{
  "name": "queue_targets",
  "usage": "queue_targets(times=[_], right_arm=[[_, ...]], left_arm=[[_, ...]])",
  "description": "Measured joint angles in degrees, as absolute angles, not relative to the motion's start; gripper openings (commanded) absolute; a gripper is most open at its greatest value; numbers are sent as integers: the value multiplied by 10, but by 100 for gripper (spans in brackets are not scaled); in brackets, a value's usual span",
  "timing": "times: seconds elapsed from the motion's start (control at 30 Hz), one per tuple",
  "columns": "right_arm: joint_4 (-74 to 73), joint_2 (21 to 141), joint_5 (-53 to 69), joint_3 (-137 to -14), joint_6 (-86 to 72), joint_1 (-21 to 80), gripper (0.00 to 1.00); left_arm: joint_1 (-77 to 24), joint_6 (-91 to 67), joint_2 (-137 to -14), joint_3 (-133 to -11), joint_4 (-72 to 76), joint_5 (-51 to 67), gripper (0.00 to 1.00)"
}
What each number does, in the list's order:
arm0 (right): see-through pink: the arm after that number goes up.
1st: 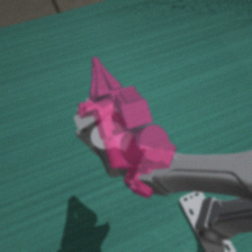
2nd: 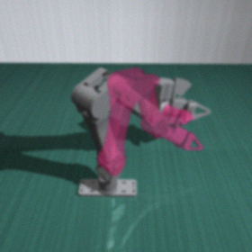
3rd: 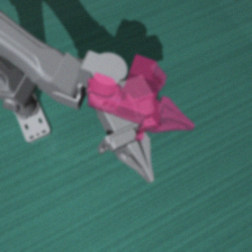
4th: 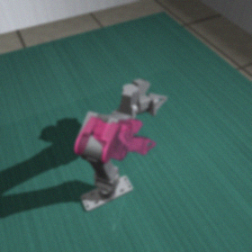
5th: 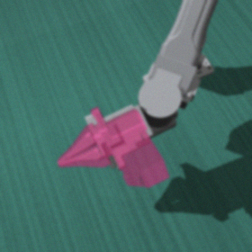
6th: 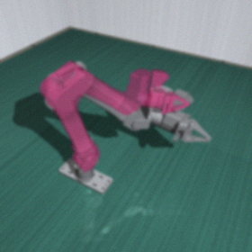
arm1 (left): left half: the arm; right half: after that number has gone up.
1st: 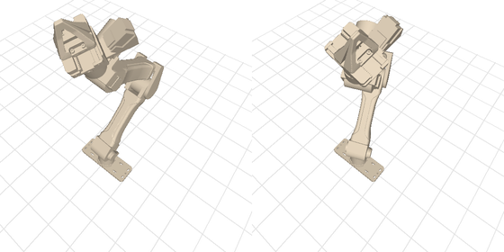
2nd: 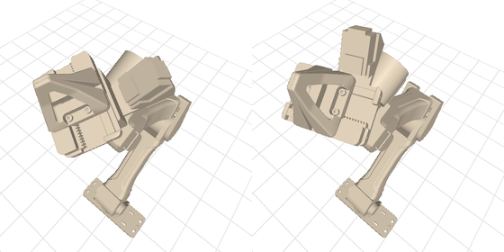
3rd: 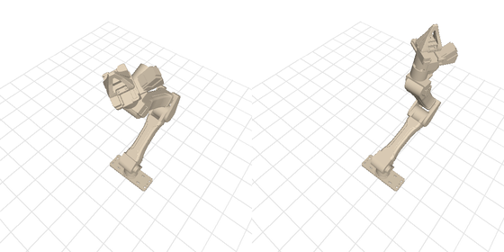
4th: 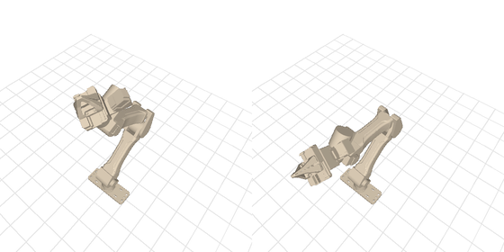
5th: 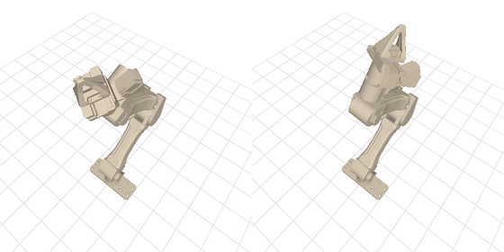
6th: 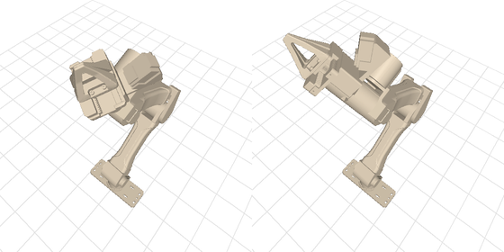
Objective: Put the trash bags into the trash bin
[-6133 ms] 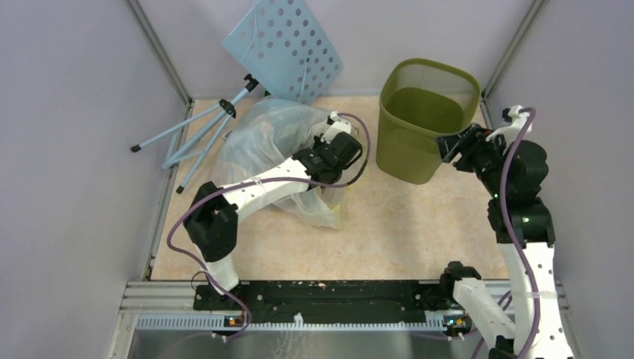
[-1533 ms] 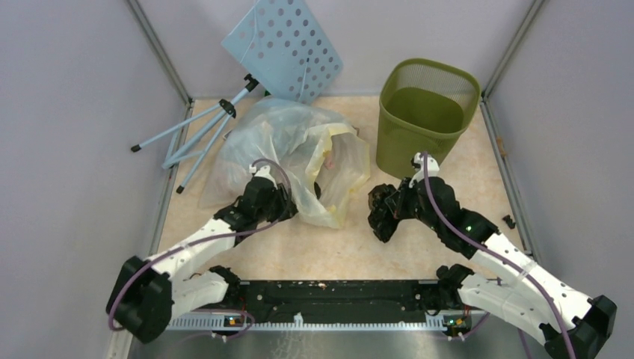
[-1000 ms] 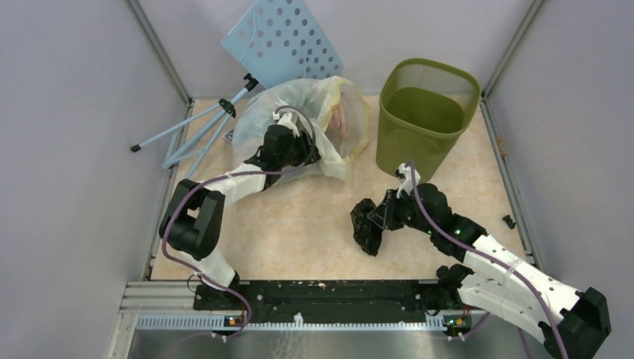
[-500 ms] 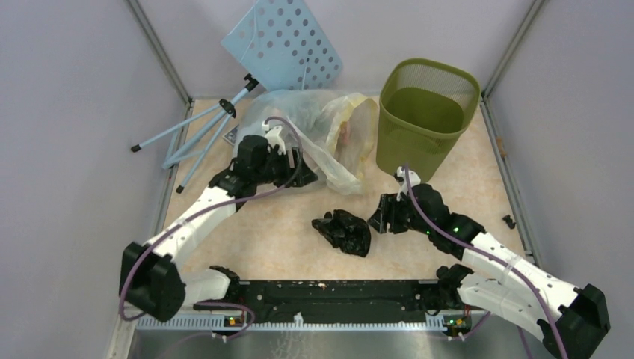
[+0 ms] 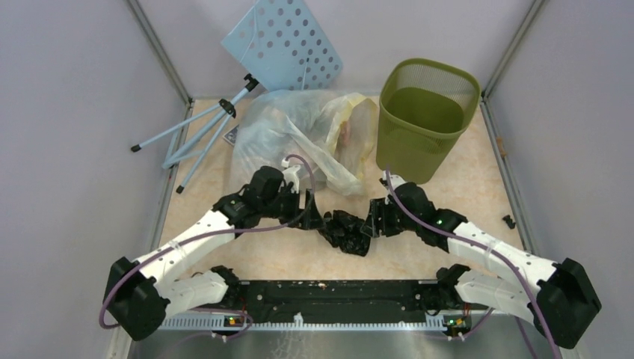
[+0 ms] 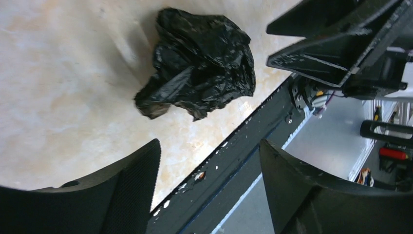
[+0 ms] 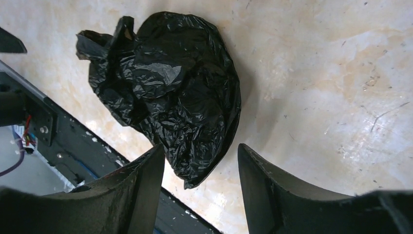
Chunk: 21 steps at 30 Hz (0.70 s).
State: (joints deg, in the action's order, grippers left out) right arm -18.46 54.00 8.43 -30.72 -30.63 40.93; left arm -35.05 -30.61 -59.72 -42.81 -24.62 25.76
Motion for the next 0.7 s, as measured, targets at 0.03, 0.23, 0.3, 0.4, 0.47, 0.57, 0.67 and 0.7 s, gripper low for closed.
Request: queue_targets(times=[0.03, 0.23, 0.3, 0.4, 0.47, 0.57, 0.67, 0.7], right_arm=[[-180, 551, 84, -307, -307, 411, 56], [-139, 597, 83, -288, -314, 423, 52], [-125, 602, 83, -277, -318, 424, 52], [-113, 606, 84, -263, -322, 426, 50], [-106, 608, 85, -258, -323, 426, 48], [-93, 612, 88, -255, -326, 426, 40], [-80, 618, 92, -255, -330, 426, 20], [-77, 619, 92, -255, -331, 426, 12]], left_arm=[[-367, -312, -606, -428, -241, 252, 84], [-415, -342, -662, -421, -196, 204, 84], [-417, -346, -673, -413, -179, 179, 84], [-417, -346, -690, -407, -163, 151, 84], [-417, -346, -707, -407, -150, 137, 84], [-417, -346, -737, -407, -134, 126, 81], [-417, -349, -766, -406, -119, 119, 65], [-417, -352, -772, -404, -111, 116, 56]])
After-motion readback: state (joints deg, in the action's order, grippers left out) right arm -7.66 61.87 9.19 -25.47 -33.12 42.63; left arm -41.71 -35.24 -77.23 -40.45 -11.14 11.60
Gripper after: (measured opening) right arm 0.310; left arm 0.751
